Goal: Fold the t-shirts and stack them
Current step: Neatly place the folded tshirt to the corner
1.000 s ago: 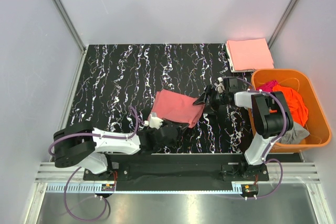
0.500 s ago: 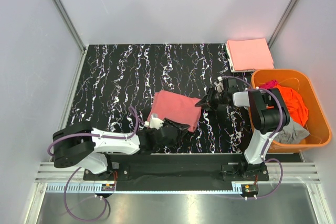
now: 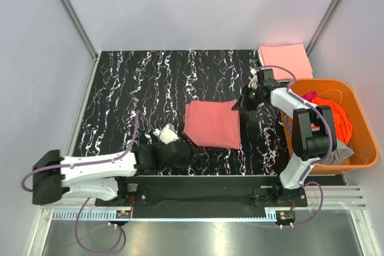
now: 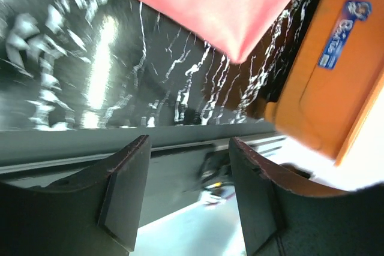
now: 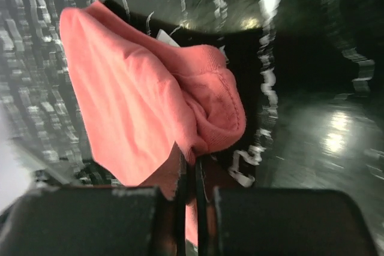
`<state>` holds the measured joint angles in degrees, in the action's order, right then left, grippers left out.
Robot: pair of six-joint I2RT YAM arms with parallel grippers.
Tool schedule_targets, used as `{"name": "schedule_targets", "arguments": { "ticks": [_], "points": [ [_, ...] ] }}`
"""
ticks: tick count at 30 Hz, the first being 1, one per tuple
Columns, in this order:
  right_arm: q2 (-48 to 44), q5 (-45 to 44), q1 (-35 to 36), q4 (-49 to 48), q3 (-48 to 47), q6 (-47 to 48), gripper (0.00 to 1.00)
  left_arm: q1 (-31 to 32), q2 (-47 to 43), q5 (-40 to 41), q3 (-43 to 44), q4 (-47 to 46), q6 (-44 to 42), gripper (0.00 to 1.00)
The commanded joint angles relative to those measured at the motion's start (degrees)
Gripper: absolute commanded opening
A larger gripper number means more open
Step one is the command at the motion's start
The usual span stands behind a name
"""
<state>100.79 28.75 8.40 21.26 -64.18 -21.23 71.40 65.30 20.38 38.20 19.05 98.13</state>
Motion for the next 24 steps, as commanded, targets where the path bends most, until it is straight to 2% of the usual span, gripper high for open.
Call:
{"name": "schedule_targets", "arguments": {
  "ticks": [1, 3, 5, 9, 15, 18, 24],
  "points": [
    [-2.5, -10.6, -0.4, 12.7, -9.1, 10.5, 0.0, -0.7, -7.9, 7.3, 4.1, 13.6, -16.8, 0.59],
    [-1.9, -16.4, -0.4, 17.0, -12.3, 12.5, 0.0, -1.0, -9.8, 9.1, 4.5, 16.2, -23.5, 0.59],
    [-0.9, -19.7, -0.4, 19.0, -17.0, 15.6, 0.0, -2.2, -11.4, 9.4, 5.1, 17.8, -26.1, 0.59],
    [1.4, -28.1, -0.4, 23.0, -24.7, 20.5, 0.0, -4.0, -11.3, 9.6, 6.6, 17.9, -36.8, 0.59],
    [5.5, -38.5, -0.4, 24.0, -36.0, 28.8, 0.0, -7.8, -10.7, 10.2, 9.4, 17.7, -49.5, 0.59],
    [8.6, -42.0, -0.4, 24.0, -41.7, 33.1, 0.0, -10.2, -11.9, 9.3, 8.9, 17.7, -51.5, 0.59],
    [15.7, -43.6, -1.1, 24.1, -52.6, 40.5, 0.0, -12.9, -15.0, 7.6, 5.1, 17.6, -51.9, 0.59]
  ]
}}
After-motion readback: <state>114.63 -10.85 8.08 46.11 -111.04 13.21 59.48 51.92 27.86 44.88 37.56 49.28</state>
